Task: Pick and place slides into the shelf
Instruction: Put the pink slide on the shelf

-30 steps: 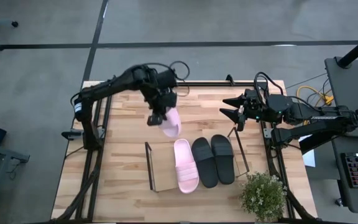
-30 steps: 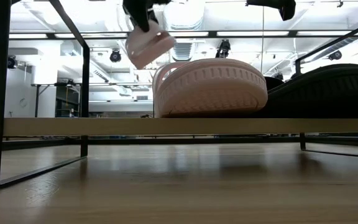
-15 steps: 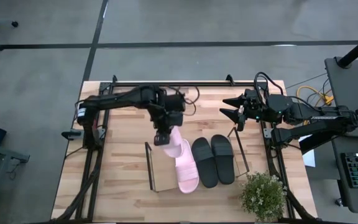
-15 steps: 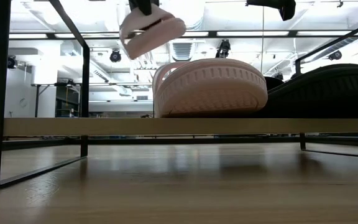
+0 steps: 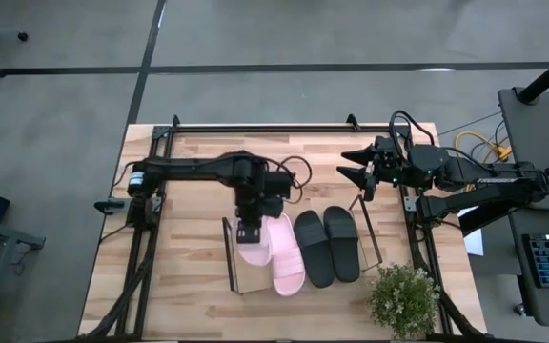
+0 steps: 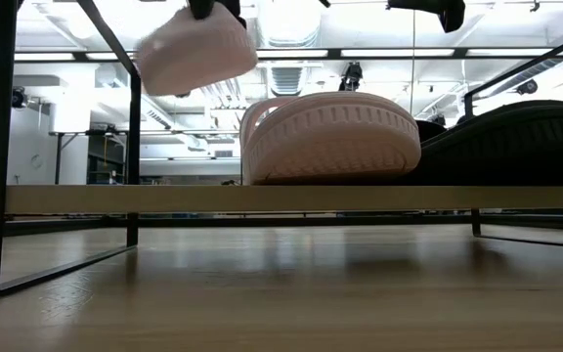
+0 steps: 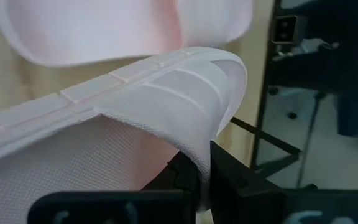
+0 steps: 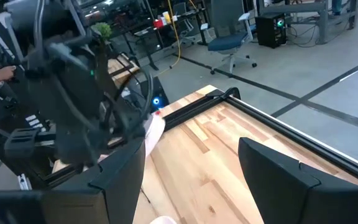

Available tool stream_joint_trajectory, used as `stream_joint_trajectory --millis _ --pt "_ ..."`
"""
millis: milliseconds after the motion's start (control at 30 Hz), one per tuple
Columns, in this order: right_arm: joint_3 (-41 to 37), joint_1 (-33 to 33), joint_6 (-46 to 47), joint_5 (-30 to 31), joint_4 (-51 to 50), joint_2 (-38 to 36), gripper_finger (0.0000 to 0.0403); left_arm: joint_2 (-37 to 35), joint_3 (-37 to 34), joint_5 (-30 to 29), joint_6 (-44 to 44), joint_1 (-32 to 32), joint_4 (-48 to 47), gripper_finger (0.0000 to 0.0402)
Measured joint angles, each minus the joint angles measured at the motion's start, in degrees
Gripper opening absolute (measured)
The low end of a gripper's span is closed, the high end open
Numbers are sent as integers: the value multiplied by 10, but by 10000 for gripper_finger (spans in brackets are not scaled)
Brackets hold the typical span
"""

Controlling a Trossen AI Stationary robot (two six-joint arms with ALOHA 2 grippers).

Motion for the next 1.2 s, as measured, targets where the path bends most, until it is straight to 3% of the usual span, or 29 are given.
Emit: stream_joint_trajectory --millis 633,1200 --pt "0 0 -2 0 -4 0 249 92 0 87 -15 -48 0 0" --pt "0 0 -2 -2 -16 -7 249 126 0 115 -11 -53 27 0"
